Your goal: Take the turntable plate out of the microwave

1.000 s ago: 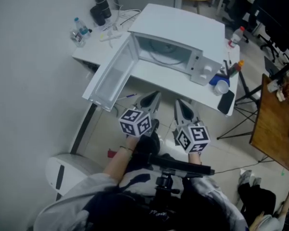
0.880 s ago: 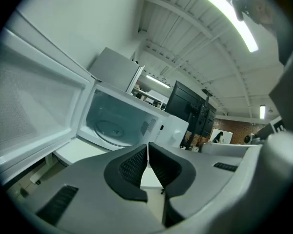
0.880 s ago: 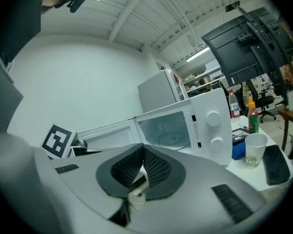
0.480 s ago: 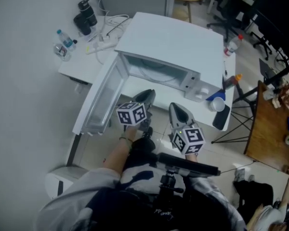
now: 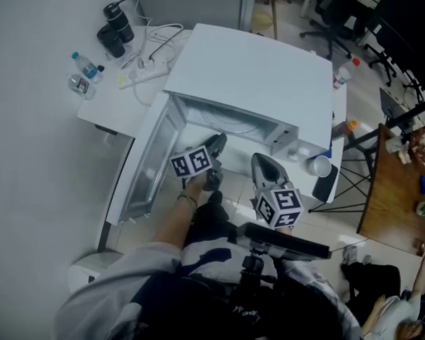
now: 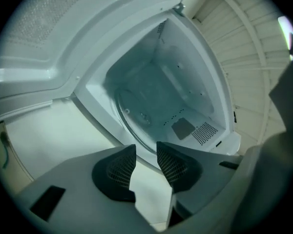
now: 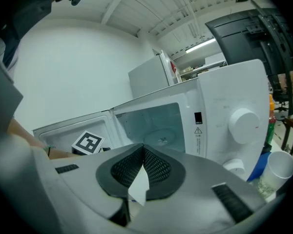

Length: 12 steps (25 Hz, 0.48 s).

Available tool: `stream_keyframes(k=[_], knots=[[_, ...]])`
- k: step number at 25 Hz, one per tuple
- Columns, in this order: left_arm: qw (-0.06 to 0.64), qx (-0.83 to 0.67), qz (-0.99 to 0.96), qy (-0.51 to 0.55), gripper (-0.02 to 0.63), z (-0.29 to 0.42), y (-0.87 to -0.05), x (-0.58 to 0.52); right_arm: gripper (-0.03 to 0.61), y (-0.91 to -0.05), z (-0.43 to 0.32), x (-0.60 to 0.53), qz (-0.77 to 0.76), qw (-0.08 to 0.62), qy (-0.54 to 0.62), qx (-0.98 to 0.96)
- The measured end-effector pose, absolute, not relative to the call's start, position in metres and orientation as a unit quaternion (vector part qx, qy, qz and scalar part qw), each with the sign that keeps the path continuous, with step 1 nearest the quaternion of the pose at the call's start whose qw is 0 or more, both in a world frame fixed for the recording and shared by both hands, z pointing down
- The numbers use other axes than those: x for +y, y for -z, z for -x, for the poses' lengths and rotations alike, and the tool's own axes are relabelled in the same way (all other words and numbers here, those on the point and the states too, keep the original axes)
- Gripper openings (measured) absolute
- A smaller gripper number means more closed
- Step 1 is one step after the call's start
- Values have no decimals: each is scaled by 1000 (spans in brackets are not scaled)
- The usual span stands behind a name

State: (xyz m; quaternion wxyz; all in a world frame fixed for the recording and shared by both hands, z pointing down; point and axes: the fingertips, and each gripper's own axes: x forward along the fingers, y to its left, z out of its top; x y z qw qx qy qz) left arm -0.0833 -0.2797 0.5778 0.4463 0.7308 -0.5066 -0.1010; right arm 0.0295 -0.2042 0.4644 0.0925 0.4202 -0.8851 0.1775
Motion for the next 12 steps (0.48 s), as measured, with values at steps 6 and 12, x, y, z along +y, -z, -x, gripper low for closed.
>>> stream_keyframes(k=[6,12], knots=[[475,-503,-711,128,114,86,-585,-301,9,-470,-26,-215,-427,98,-177,-881],[500,-497,-692,154,112,89,-589,-306,9,-478,-27,-217,-431,107,-180,-878]])
